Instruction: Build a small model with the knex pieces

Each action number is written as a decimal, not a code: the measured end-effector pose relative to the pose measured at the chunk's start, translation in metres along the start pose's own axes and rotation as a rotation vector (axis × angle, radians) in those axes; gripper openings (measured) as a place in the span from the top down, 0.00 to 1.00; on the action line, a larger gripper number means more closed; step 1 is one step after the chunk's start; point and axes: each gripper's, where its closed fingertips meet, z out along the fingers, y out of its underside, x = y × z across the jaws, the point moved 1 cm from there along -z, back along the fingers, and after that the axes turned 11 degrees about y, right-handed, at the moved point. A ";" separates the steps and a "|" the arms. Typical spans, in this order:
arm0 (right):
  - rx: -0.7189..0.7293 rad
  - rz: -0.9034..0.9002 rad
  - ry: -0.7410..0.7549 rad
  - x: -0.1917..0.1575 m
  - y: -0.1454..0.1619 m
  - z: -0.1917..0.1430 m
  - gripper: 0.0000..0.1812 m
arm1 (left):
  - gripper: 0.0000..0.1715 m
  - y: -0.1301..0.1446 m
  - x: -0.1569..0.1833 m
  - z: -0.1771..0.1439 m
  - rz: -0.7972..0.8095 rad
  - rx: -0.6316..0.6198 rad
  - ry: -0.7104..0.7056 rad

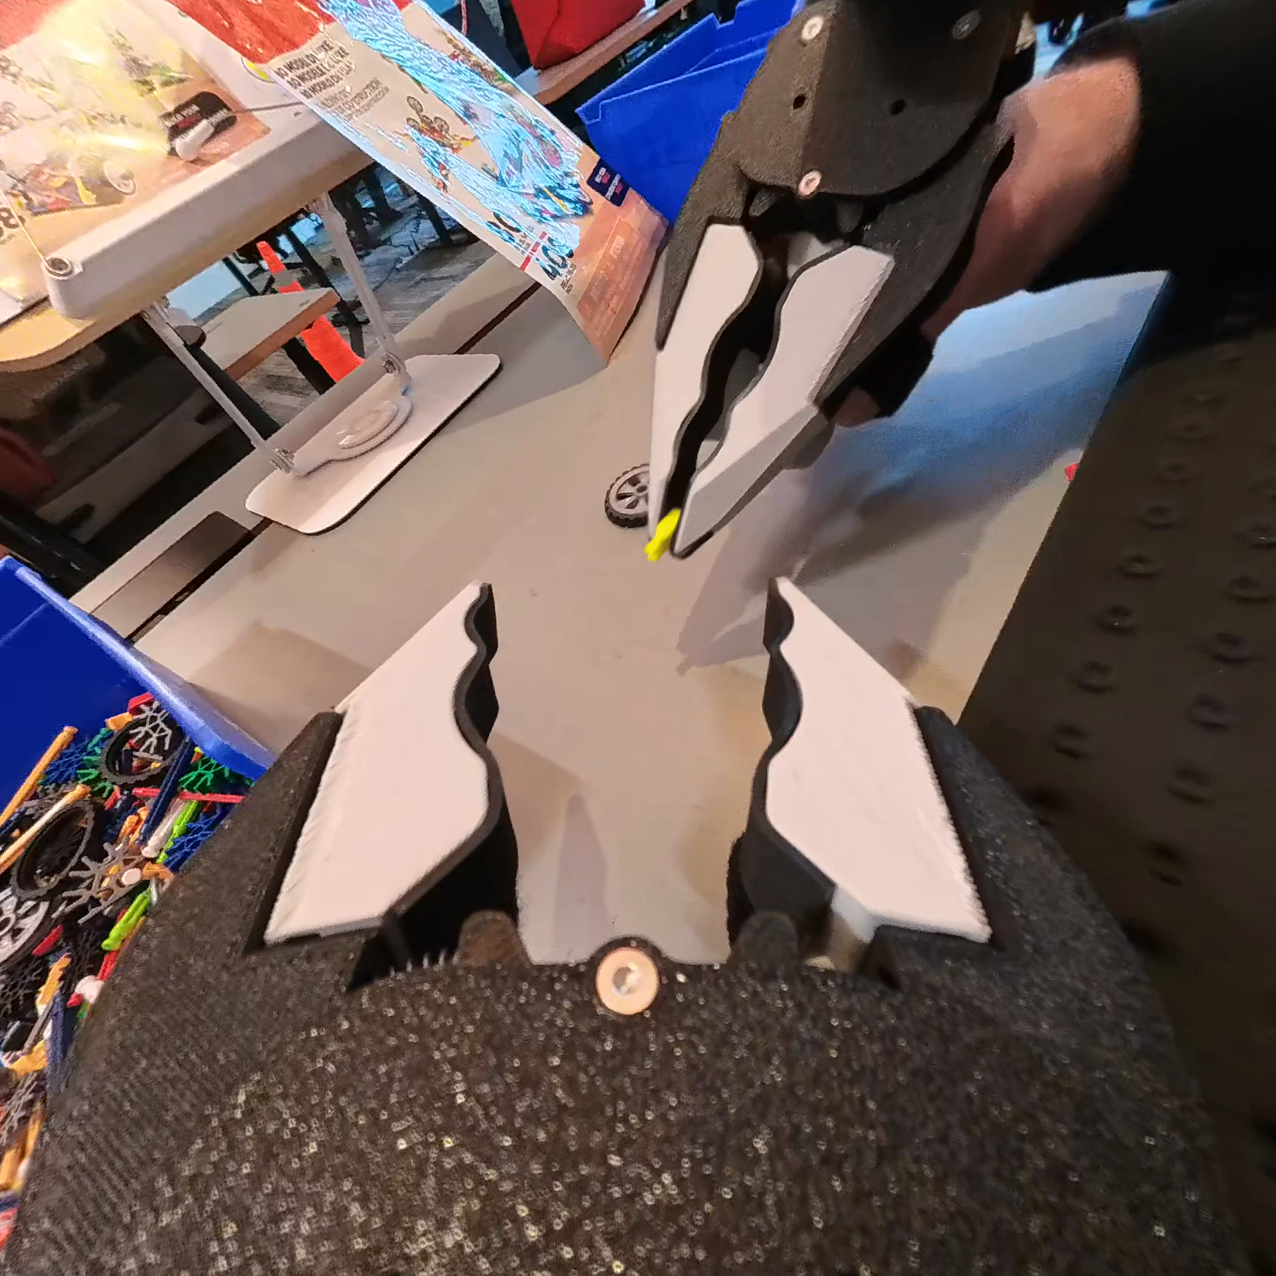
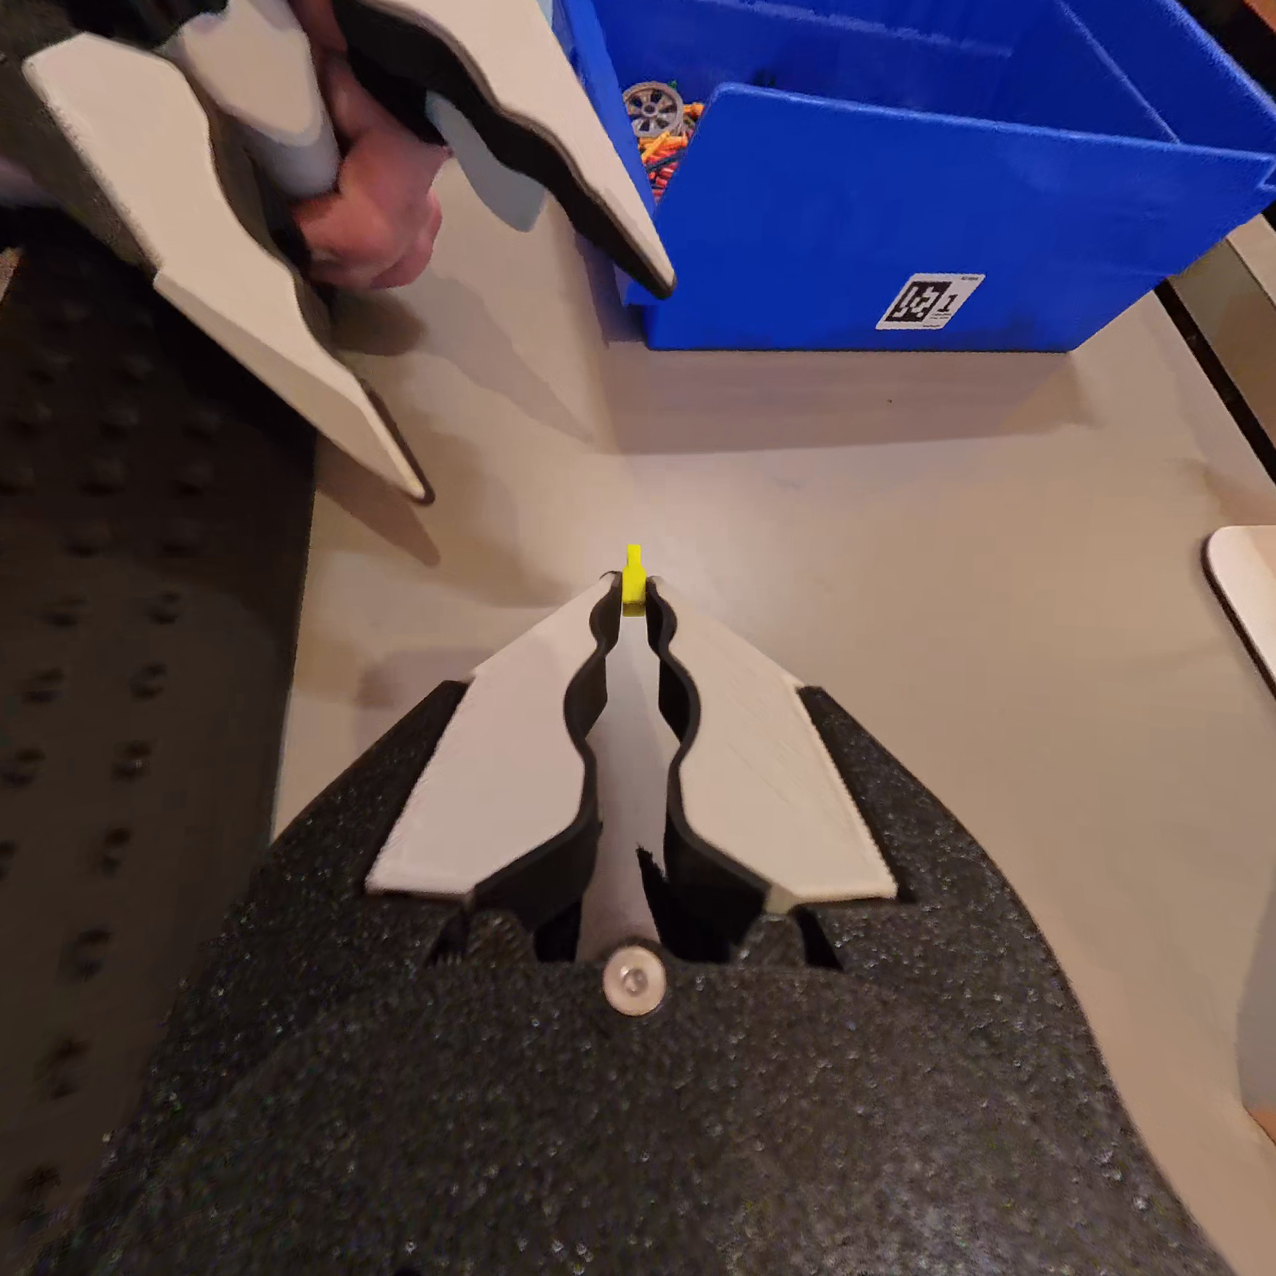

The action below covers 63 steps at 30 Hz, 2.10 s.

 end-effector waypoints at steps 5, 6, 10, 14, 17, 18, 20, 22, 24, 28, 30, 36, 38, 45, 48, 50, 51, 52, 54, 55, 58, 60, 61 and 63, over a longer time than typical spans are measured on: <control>0.001 0.004 -0.041 -0.014 -0.002 0.014 0.97 | 0.56 0.000 0.000 0.000 0.002 0.002 -0.001; -0.009 0.004 -0.038 -0.013 0.001 0.015 0.97 | 0.56 0.000 0.000 0.000 -0.001 0.002 -0.001; -0.004 0.056 -0.027 -0.005 0.005 0.014 0.97 | 0.56 0.001 -0.001 0.001 -0.009 0.005 0.006; 0.007 0.093 -0.004 0.004 0.001 0.020 0.96 | 0.56 0.002 -0.008 0.002 -0.054 0.027 0.032; -0.024 0.091 0.000 0.004 0.005 0.028 0.92 | 0.56 -0.002 -0.011 -0.001 -0.088 0.065 0.042; -0.037 0.089 0.008 0.003 0.007 0.029 0.87 | 0.57 -0.003 -0.011 -0.002 -0.079 0.070 0.036; -0.058 0.067 0.017 0.002 0.012 0.031 0.84 | 0.57 -0.002 -0.010 -0.001 -0.070 0.057 0.034; -0.057 0.059 0.018 0.000 0.014 0.030 0.84 | 0.57 -0.001 -0.008 0.000 -0.056 0.044 0.031; -0.045 0.073 0.023 0.001 0.014 0.026 0.84 | 0.57 0.000 -0.007 0.001 -0.039 0.032 0.026; -0.015 0.088 0.050 0.008 0.013 0.015 0.84 | 0.58 -0.004 -0.004 0.000 0.009 0.028 -0.002; 0.007 0.108 0.055 0.012 0.011 0.011 0.84 | 0.64 -0.007 -0.004 -0.003 0.029 0.040 -0.017; 0.019 0.148 0.041 0.017 0.013 0.009 0.84 | 0.66 -0.006 -0.004 -0.001 0.025 0.030 -0.011; 0.023 0.156 0.038 0.017 0.014 0.008 0.84 | 0.68 -0.004 -0.002 0.002 0.033 0.013 -0.002; 0.032 0.180 0.035 0.020 0.015 0.004 0.84 | 0.68 -0.001 0.004 0.007 0.054 -0.016 0.022; 0.024 0.180 0.029 0.019 0.017 0.005 0.84 | 0.68 -0.001 0.004 0.006 0.055 -0.014 0.021; 0.029 0.179 0.029 0.019 0.016 0.005 0.84 | 0.68 0.000 0.003 0.006 0.055 -0.018 0.019; 0.033 0.179 0.027 0.019 0.016 0.005 0.84 | 0.68 0.000 0.003 0.006 0.056 -0.019 0.019; 0.034 0.180 0.026 0.019 0.016 0.005 0.84 | 0.68 0.000 0.003 0.006 0.057 -0.019 0.019; 0.035 0.180 0.027 0.019 0.016 0.005 0.84 | 0.68 0.000 0.004 0.006 0.060 -0.019 0.017; 0.037 0.181 0.027 0.019 0.015 0.005 0.84 | 0.68 0.000 0.004 0.006 0.060 -0.019 0.018; 0.039 0.182 0.031 0.021 0.015 0.004 0.84 | 0.68 0.000 0.004 0.005 0.060 -0.015 0.019; 0.041 0.188 0.036 0.023 0.015 0.004 0.84 | 0.68 -0.001 0.003 0.005 0.058 -0.012 0.018; 0.045 0.192 0.040 0.025 0.015 0.003 0.84 | 0.68 -0.001 0.003 0.005 0.058 -0.011 0.017; 0.052 0.199 0.046 0.027 0.014 0.002 0.84 | 0.68 -0.001 0.003 0.004 0.059 -0.008 0.019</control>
